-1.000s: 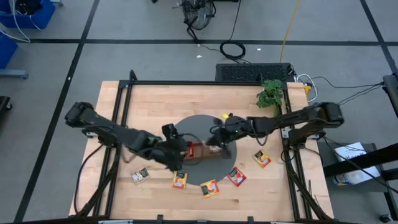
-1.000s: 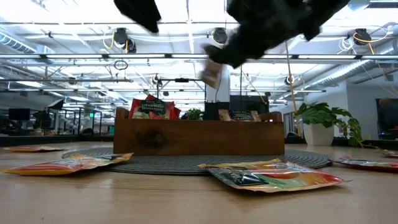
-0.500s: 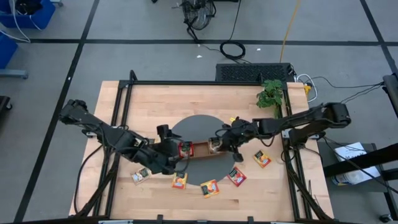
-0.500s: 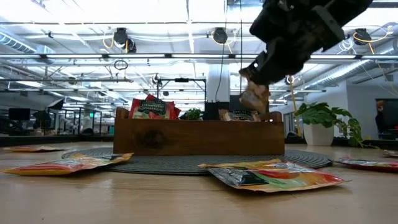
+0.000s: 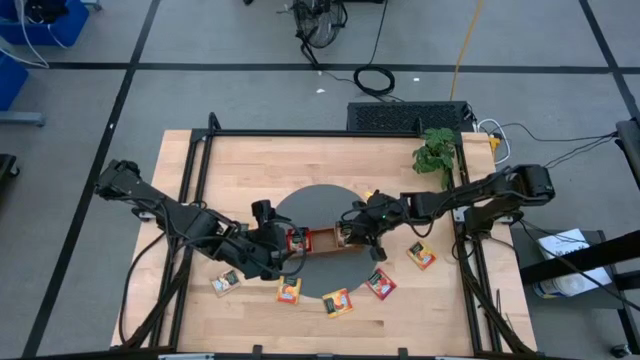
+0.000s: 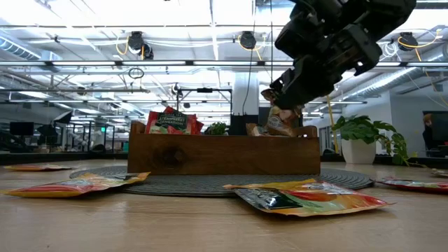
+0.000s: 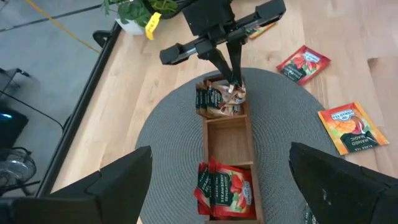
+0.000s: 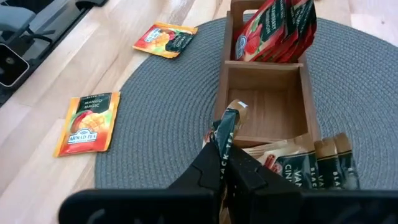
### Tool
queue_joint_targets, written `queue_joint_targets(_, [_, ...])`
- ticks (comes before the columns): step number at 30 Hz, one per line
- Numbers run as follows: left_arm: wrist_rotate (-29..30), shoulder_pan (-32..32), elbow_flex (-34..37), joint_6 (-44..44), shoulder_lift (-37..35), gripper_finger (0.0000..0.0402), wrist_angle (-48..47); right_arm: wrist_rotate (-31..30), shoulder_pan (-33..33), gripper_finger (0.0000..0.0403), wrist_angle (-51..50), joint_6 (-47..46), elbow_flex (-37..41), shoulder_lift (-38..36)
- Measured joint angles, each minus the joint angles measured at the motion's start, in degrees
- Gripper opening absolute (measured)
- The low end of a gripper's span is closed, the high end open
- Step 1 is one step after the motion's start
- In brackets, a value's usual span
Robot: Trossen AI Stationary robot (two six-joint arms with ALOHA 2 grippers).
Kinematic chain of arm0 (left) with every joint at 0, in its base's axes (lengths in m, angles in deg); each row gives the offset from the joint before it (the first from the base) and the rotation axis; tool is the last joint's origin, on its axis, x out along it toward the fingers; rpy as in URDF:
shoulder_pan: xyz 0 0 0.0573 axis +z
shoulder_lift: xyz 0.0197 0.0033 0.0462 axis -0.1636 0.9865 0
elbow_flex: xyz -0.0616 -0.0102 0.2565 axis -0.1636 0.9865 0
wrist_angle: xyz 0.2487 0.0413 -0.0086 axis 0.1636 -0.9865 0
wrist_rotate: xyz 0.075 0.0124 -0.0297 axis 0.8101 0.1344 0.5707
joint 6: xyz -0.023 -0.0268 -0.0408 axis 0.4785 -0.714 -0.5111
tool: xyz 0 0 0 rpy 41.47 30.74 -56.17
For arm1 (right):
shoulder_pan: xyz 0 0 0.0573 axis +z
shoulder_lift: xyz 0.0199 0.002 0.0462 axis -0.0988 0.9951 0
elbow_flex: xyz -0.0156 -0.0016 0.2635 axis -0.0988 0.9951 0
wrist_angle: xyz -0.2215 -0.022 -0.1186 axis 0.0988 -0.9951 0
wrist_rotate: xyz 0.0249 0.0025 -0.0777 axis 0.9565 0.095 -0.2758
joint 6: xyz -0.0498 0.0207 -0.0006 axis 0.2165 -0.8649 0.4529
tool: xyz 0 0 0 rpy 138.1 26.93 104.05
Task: Pick & Place Tea
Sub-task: Put the yellow tea bag into the right section of the wooden organizer
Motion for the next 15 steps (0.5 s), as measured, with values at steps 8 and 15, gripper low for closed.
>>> queue_joint_targets(8, [0.01,0.0,0.0,-0.02,0.0,0.0375,-0.03,-4.79,-0.73,0.0,-0.85,1.05,0.0,-0.39])
queue_joint_targets(15, [0.01,0.0,0.0,-0.15,0.0,0.0366,-0.48,-5.85,-0.47,0.0001,-2.46,-0.15,0.0,-0.39])
